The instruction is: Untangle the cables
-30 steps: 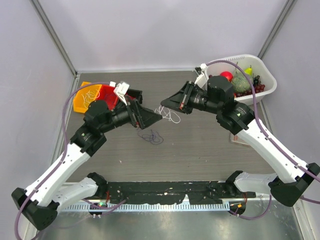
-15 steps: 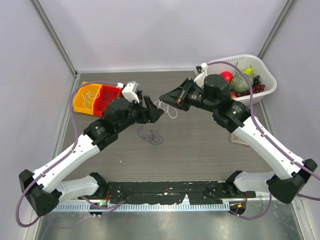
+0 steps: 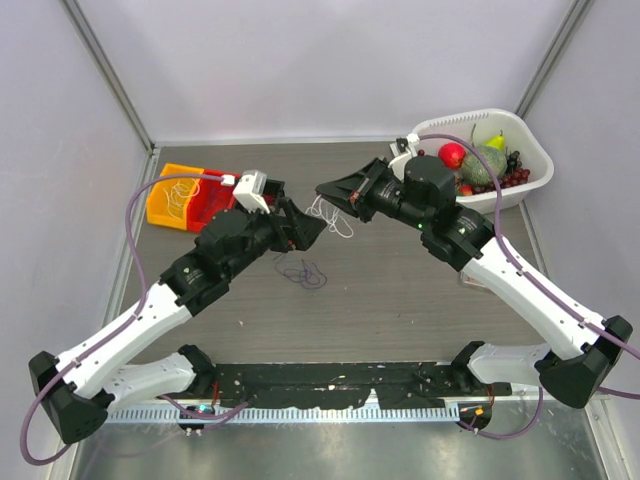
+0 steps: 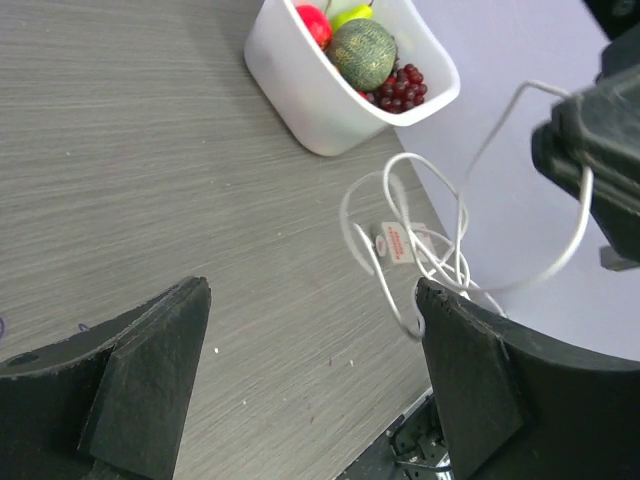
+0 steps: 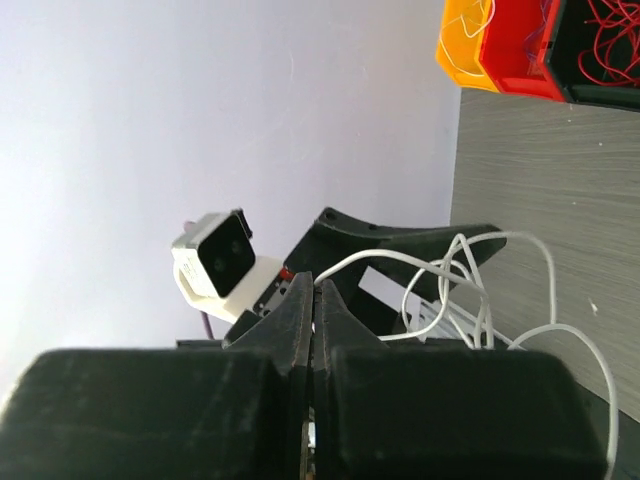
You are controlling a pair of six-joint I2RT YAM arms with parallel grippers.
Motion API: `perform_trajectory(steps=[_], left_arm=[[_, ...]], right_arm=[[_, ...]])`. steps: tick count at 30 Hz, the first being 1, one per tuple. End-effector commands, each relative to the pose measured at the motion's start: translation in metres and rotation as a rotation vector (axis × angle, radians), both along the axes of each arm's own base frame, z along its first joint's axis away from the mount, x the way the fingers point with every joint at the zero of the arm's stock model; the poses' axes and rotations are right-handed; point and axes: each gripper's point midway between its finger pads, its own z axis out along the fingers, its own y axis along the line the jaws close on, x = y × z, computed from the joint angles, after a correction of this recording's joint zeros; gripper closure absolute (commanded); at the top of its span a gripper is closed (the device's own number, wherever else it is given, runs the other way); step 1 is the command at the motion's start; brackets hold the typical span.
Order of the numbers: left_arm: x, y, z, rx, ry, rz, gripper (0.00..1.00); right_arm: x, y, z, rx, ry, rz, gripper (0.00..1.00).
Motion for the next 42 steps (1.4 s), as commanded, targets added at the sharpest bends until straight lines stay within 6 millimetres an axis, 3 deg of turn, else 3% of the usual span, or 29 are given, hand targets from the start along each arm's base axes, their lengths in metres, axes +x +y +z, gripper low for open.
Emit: perform_trajectory(steps=[1,9,13,20,23,25,29,36,42], left_arm=[[-0.005,0.0,0.037,-0.126,-0.101,-0.008,0.12],[-0.002,-0.005,0.058,-0.232,-0.117,-0.005,0.11],[0.005,0.003,0.056,-0.271,-0.099,0.062,0.11],[0.031,0.01,0.061,-0.249,-0.094,0.196,0.23],[0.041,0.011,0.054,-0.215,-0.057,0.252,0.29],[0.049,0.015,0.047,-0.215,-0.039,0.306,0.21],[0.06,0.013,0.055,-0.228,-0.064,0.335,0.12],[0.065,0.02,0.076,-0.289,-0.086,0.388,0.1],[0.066,0.029,0.068,-0.356,-0.052,0.441,0.08]], right_arm=[[0.003,-0.005,0.038,0.157,-0.027,-0.047,0.99],[0.001,-0.005,0.041,0.188,-0.018,-0.043,0.99],[0.0,-0.004,0.04,0.2,-0.009,-0.038,0.99],[-0.002,-0.005,0.052,0.245,-0.017,-0.03,0.99],[-0.002,-0.002,0.057,0.28,-0.009,-0.021,0.99],[-0.002,-0.002,0.059,0.294,-0.002,-0.017,0.99],[-0.004,-0.001,0.065,0.33,-0.001,-0.006,0.99],[-0.003,-0.002,0.067,0.337,-0.002,-0.013,0.99],[-0.003,-0.001,0.072,0.34,-0.008,-0.007,0.99]])
